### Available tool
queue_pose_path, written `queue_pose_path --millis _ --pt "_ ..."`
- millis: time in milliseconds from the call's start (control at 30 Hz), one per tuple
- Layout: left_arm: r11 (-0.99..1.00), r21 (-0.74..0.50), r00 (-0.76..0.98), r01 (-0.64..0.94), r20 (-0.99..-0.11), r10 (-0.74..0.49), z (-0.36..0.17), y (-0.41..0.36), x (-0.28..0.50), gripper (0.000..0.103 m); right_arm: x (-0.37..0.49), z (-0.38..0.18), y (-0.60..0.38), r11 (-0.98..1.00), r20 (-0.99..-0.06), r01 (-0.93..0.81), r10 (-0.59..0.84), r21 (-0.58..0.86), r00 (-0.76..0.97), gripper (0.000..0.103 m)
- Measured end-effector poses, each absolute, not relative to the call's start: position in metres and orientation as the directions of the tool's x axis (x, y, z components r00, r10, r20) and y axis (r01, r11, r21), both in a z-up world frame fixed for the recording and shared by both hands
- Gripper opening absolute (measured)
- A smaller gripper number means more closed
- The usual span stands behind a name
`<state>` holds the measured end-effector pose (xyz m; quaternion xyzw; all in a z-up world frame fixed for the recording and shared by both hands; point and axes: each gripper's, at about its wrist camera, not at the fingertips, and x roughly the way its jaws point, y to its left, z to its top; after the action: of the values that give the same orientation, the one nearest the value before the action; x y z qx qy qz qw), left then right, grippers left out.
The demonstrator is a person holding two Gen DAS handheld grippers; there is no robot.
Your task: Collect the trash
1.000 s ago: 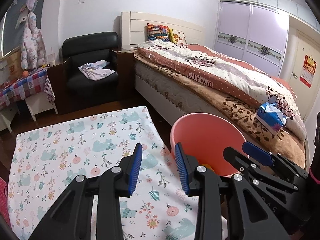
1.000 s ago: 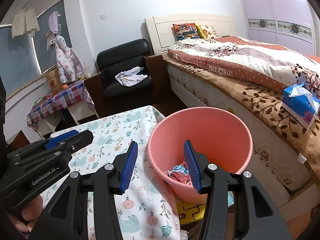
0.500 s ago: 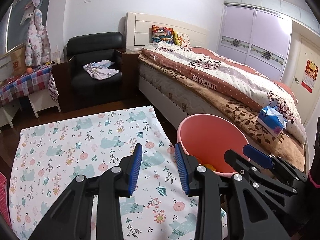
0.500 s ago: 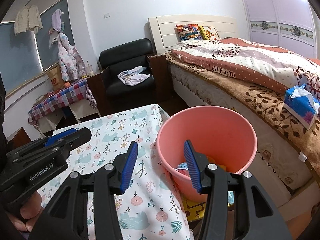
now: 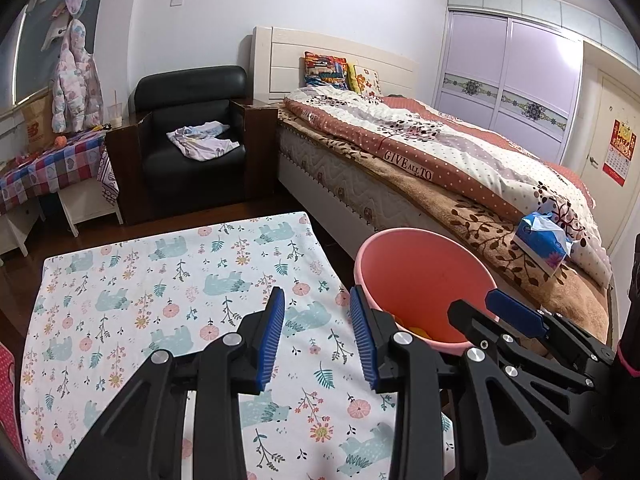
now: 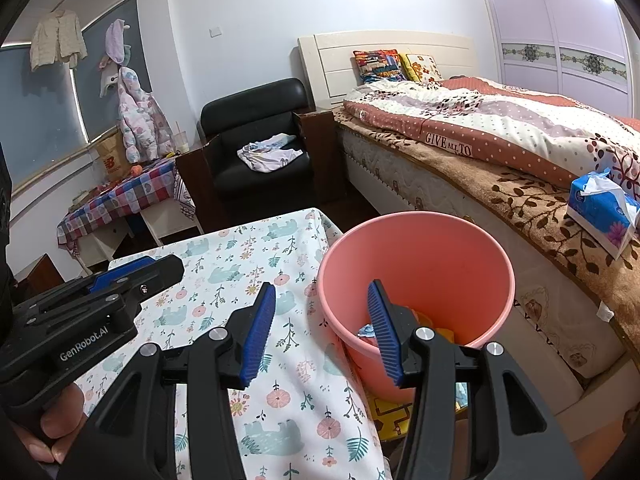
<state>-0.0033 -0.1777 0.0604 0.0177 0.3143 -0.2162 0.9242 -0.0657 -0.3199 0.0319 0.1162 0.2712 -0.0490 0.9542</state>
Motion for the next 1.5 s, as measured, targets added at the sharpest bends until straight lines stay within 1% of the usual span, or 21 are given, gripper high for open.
queue_pose_path --millis 1500 --pt "0.907 -0.101 0.707 0.409 -0.594 -0.384 0.060 -0.171 -0.008 0.033 -0.072 0.030 -0.308 0.969 -0.537 0.151 -0.024 0.194 0.843 0.049"
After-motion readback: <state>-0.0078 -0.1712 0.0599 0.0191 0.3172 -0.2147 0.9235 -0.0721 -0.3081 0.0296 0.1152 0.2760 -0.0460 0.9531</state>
